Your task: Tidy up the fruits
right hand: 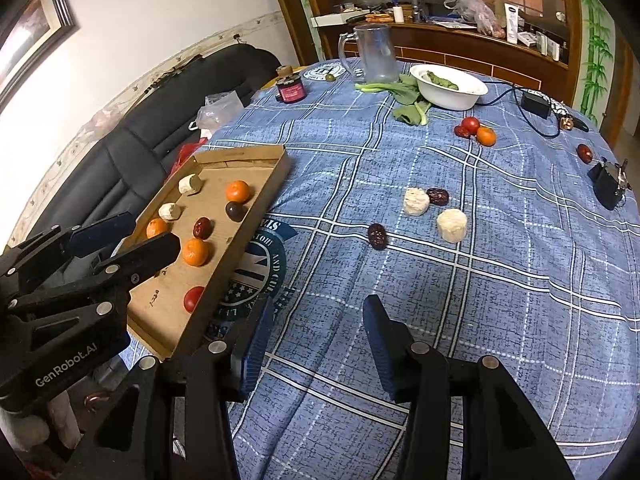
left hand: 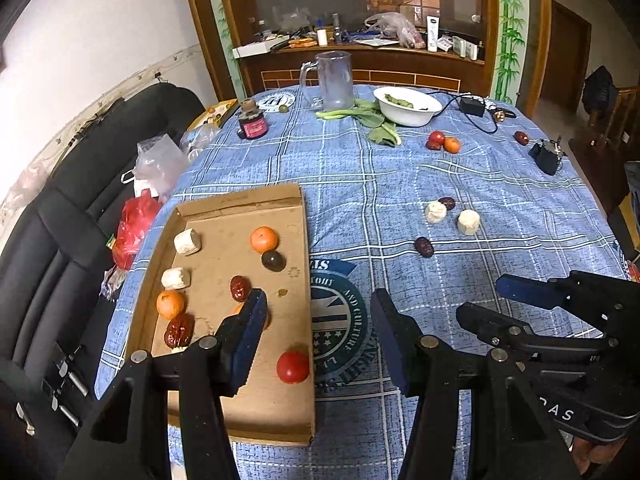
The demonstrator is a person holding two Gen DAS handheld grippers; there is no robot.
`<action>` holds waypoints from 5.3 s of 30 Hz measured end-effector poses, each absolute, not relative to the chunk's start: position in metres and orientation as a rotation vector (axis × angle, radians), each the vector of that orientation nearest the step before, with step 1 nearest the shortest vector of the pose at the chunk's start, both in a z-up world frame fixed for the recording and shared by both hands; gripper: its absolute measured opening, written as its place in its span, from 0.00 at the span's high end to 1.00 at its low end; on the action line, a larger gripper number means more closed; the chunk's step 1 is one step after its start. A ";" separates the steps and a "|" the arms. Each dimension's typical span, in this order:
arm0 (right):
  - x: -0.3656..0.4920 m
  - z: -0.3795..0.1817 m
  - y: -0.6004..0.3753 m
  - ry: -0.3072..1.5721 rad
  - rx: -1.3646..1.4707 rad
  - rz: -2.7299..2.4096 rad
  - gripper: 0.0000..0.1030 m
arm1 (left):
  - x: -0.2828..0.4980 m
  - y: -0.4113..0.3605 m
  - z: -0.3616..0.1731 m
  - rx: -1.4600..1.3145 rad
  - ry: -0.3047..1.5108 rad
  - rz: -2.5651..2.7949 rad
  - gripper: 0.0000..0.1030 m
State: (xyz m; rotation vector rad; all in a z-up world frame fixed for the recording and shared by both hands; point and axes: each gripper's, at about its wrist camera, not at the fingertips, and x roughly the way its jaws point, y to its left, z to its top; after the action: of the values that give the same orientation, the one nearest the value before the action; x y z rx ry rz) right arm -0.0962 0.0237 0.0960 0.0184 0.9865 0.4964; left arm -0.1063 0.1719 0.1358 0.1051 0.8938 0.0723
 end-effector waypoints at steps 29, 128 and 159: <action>-0.061 0.049 -0.007 1.126 0.123 0.364 0.51 | -0.070 0.178 0.078 0.076 1.062 0.011 0.44; -0.067 0.070 0.156 1.076 -0.011 0.665 0.58 | -0.113 0.309 0.121 -0.055 0.917 0.209 0.42; -0.106 0.107 0.026 0.965 -0.034 0.577 0.53 | -0.128 0.175 0.144 0.083 0.857 0.262 0.30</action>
State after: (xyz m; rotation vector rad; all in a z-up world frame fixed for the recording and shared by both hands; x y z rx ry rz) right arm -0.1058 0.0257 0.1070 -0.0340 0.9647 0.5766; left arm -0.1285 0.1749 0.1440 0.0827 0.8572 0.2618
